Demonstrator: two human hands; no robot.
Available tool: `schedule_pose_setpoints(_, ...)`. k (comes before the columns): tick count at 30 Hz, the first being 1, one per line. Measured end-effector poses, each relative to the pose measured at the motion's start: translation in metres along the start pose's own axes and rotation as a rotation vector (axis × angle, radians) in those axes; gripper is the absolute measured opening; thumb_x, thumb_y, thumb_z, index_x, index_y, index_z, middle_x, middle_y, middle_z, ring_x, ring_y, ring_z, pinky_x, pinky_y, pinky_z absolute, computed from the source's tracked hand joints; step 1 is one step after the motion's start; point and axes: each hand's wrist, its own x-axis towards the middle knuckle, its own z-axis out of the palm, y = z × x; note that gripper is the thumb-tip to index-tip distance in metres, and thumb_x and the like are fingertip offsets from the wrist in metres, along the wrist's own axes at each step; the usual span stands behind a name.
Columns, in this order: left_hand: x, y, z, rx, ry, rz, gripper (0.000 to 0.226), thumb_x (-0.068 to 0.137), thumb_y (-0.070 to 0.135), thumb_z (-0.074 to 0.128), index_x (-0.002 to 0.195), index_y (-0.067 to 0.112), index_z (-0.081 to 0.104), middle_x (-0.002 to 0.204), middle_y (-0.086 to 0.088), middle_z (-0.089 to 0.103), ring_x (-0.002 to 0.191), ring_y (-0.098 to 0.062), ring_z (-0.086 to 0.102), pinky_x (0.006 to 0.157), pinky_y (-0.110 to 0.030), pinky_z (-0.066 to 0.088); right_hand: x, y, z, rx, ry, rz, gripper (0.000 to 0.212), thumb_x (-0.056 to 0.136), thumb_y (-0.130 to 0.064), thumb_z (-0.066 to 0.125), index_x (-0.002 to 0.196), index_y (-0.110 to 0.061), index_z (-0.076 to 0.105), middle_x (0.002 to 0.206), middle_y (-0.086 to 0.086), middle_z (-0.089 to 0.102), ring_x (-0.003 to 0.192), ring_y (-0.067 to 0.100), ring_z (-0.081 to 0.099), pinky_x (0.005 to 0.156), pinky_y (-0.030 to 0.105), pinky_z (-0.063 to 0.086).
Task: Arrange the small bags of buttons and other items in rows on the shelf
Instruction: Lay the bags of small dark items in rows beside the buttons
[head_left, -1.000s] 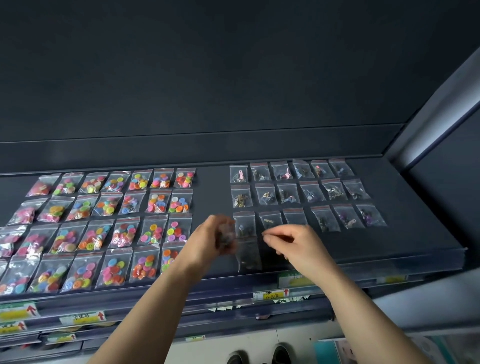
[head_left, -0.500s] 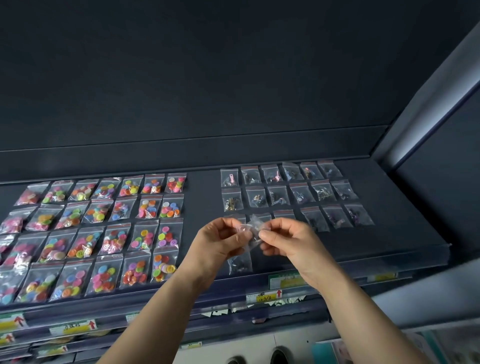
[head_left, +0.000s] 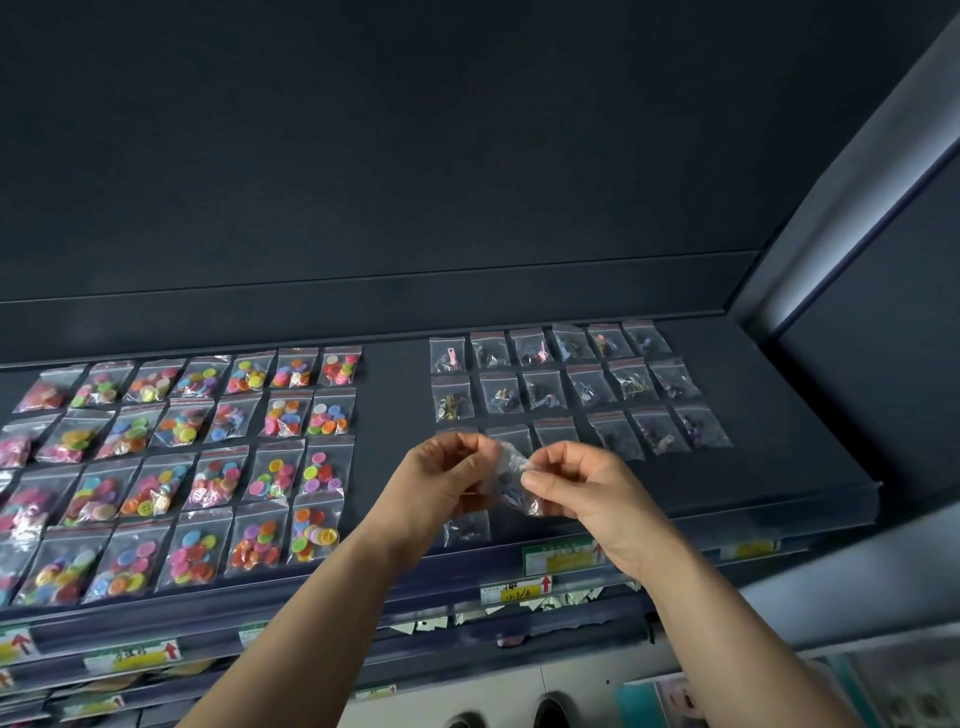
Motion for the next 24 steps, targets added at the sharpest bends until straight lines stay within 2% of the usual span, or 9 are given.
schedule_pose_setpoints(2,0.0,-0.003,0.0,-0.006,-0.021,-0.041,0.022,0.081,0.016,0.07,0.098,0.004,0.064,0.081,-0.007,0.065,0.072,-0.018,0.061,0.067,-0.026,0.054,0.0,0.001,-0.002,0.112,0.01,0.01,0.007,0.083,-0.002,0.069,0.084,-0.008,0.066,0.074,0.002,0.067,0.072,0.014,0.066,0.072,0.029,0.057)
schedule_pose_setpoints(5,0.002,-0.006,0.001,0.069,0.013,-0.03,0.009,0.084,0.004,0.067,0.092,0.002,0.064,0.076,-0.009,0.068,0.068,-0.018,0.064,0.067,-0.028,0.056,0.001,0.003,-0.006,0.144,0.008,0.021,0.005,0.084,-0.007,0.068,0.087,-0.004,0.066,0.078,0.007,0.069,0.075,0.019,0.067,0.075,0.034,0.059)
schedule_pose_setpoints(8,0.007,-0.005,0.001,0.163,0.08,0.028,0.003,0.086,0.004,0.065,0.087,0.005,0.067,0.072,-0.006,0.071,0.066,-0.016,0.064,0.068,-0.027,0.057,0.003,0.007,-0.01,-0.049,0.032,0.02,0.004,0.085,-0.011,0.07,0.086,-0.007,0.069,0.077,0.004,0.07,0.073,0.015,0.066,0.073,0.029,0.057)
schedule_pose_setpoints(12,0.015,-0.006,0.001,0.447,0.163,0.103,0.003,0.085,0.012,0.07,0.085,0.015,0.072,0.077,-0.003,0.073,0.066,-0.017,0.064,0.067,-0.028,0.055,0.007,0.011,-0.012,-0.229,0.052,0.028,0.009,0.084,-0.006,0.07,0.09,-0.007,0.064,0.078,0.006,0.071,0.066,0.012,0.065,0.059,0.021,0.051)
schedule_pose_setpoints(14,0.018,-0.007,0.0,0.566,0.177,0.144,0.005,0.084,0.018,0.071,0.088,0.017,0.075,0.079,0.001,0.074,0.072,-0.02,0.068,0.071,-0.029,0.056,0.01,0.014,-0.012,-0.308,0.045,0.021,0.008,0.085,-0.01,0.069,0.091,-0.009,0.064,0.076,0.003,0.072,0.064,0.01,0.063,0.059,0.019,0.049)
schedule_pose_setpoints(16,0.022,-0.008,-0.002,0.699,0.18,0.184,0.008,0.084,0.024,0.07,0.088,0.02,0.076,0.078,0.007,0.073,0.069,-0.013,0.066,0.065,-0.022,0.055,0.013,0.017,-0.012,-0.358,0.042,0.024,0.001,0.088,-0.014,0.066,0.089,-0.013,0.066,0.074,0.0,0.073,0.062,0.008,0.06,0.064,0.021,0.05)
schedule_pose_setpoints(18,0.025,-0.009,-0.004,0.818,0.177,0.214,0.007,0.084,0.028,0.07,0.085,0.025,0.076,0.075,0.013,0.069,0.062,-0.001,0.06,0.059,-0.014,0.048,0.016,0.018,-0.012,-0.385,0.043,0.035,0.006,0.09,-0.015,0.063,0.086,-0.016,0.068,0.07,-0.004,0.072,0.056,0.005,0.054,0.063,0.022,0.048)
schedule_pose_setpoints(22,0.033,-0.011,-0.01,0.981,0.193,0.271,0.005,0.08,0.033,0.072,0.078,0.03,0.076,0.082,0.015,0.068,0.084,-0.009,0.058,0.085,-0.032,0.047,0.022,0.015,-0.012,-0.505,0.027,0.048,0.015,0.092,-0.023,0.06,0.083,-0.016,0.069,0.068,-0.006,0.07,0.056,0.009,0.049,0.056,0.02,0.041)
schedule_pose_setpoints(24,0.034,-0.009,-0.01,1.049,0.213,0.237,0.004,0.08,0.037,0.072,0.077,0.034,0.075,0.087,0.017,0.065,0.094,-0.012,0.051,0.087,-0.028,0.041,0.025,0.015,-0.013,-0.585,0.014,0.048,0.019,0.092,-0.027,0.06,0.078,-0.018,0.068,0.067,-0.007,0.067,0.055,0.01,0.048,0.054,0.021,0.04)
